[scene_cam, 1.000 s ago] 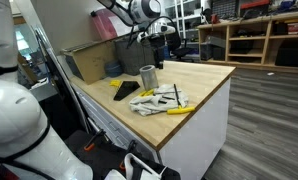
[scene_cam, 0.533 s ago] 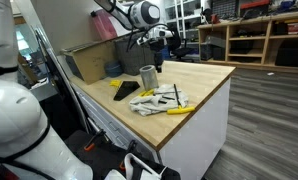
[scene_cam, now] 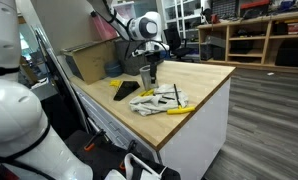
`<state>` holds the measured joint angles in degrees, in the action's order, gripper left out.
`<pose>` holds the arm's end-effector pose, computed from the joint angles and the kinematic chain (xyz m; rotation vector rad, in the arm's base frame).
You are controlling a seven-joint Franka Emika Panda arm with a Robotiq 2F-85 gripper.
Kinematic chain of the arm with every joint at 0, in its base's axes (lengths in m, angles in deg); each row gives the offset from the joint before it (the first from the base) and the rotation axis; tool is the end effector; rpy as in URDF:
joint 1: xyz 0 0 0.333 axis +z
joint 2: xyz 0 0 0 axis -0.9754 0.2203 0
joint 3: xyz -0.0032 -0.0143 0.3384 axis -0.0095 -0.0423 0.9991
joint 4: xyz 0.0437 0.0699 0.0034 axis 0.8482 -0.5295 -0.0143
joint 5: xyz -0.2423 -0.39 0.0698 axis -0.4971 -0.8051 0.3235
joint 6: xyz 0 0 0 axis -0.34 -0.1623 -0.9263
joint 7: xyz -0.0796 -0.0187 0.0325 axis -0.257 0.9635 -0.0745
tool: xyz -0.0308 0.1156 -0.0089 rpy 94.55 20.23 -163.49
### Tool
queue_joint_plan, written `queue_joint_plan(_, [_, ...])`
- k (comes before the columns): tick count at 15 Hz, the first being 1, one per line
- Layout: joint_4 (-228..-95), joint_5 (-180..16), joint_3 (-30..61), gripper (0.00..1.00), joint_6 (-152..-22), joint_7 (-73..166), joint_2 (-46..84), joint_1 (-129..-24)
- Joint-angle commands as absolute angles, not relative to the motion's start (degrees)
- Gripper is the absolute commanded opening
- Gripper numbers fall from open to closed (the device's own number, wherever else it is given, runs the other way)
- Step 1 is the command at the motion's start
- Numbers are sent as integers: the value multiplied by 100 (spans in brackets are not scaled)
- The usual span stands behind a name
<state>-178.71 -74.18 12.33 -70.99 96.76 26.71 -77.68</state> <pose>0.6485 -0.0772 0.2117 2.5573 -1.6227 -0.3804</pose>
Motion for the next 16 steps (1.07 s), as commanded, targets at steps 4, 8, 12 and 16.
queue_joint_plan(4, [-18193, -7161, 1220, 100, -7735, 10801, 2768, -7557])
queue_joint_plan(8, [-18597, -7158, 1169, 100, -8022, 11275, 2547, -7589])
queue_joint_plan(12, [-19057, -7228, 1106, 100, -8512, 11545, 2484, -7571])
queue_joint_plan(16, [-19499, -7252, 1176, 100, -8995, 11686, 2481, -7433])
